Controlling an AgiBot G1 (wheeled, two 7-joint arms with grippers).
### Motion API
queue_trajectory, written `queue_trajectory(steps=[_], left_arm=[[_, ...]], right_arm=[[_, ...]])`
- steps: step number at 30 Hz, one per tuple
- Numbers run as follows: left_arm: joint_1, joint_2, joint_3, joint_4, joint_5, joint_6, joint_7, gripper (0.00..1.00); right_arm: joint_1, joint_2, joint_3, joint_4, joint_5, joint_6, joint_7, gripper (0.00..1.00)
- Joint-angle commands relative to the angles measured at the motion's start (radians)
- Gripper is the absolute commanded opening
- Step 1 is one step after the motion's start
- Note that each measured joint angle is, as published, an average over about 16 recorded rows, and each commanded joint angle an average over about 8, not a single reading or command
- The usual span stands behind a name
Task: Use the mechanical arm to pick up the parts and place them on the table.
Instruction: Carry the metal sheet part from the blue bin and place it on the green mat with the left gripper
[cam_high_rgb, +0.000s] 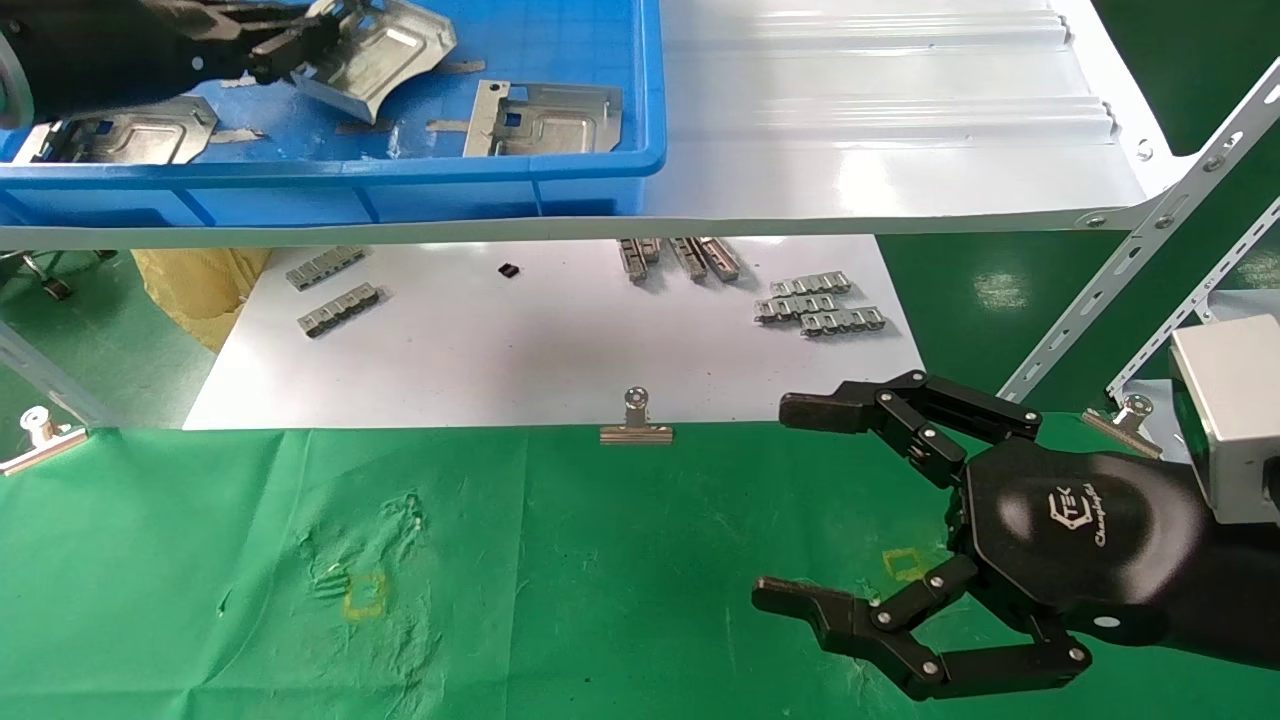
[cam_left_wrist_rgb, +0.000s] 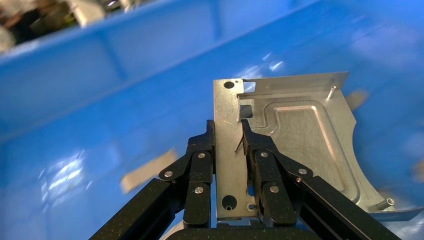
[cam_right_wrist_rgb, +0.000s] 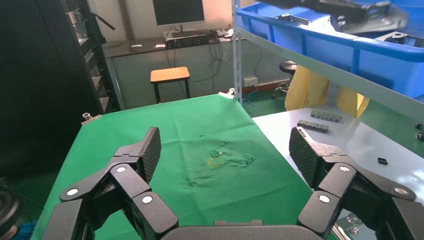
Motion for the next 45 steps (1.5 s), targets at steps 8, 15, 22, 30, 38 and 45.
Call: queue_trajectory(steps=[8, 15, 22, 30, 38, 45], left_arm=[[-0.040, -0.052, -0.023, -0.062, -0.046, 0.357, 0.047, 0.00], [0.005, -0.091, -0.014, -0.167, -0.102, 0.592, 0.099, 0.00], [0.167, -0.196, 0.070, -0.471, -0.255, 0.598, 0.084, 0.00], [0.309, -0.329, 0.221, -0.673, -0.330, 0.577, 0.135, 0.00], [0.335, -0.324, 0.348, -0.540, -0.179, 0.563, 0.334, 0.00], [0.379, -0.282, 0.380, -0.399, -0.167, 0.555, 0.542, 0.00]], right_arm=[[0.000, 0.000, 0.000, 0.000, 0.000, 0.000, 0.000, 1.00], [0.000, 0.000, 0.000, 0.000, 0.000, 0.000, 0.000, 1.00], [0.000, 0.000, 0.000, 0.000, 0.000, 0.000, 0.000, 1.00], [0.000, 0.000, 0.000, 0.000, 0.000, 0.000, 0.000, 1.00], [0.000, 0.000, 0.000, 0.000, 0.000, 0.000, 0.000, 1.00], [0.000, 0.000, 0.000, 0.000, 0.000, 0.000, 0.000, 1.00]])
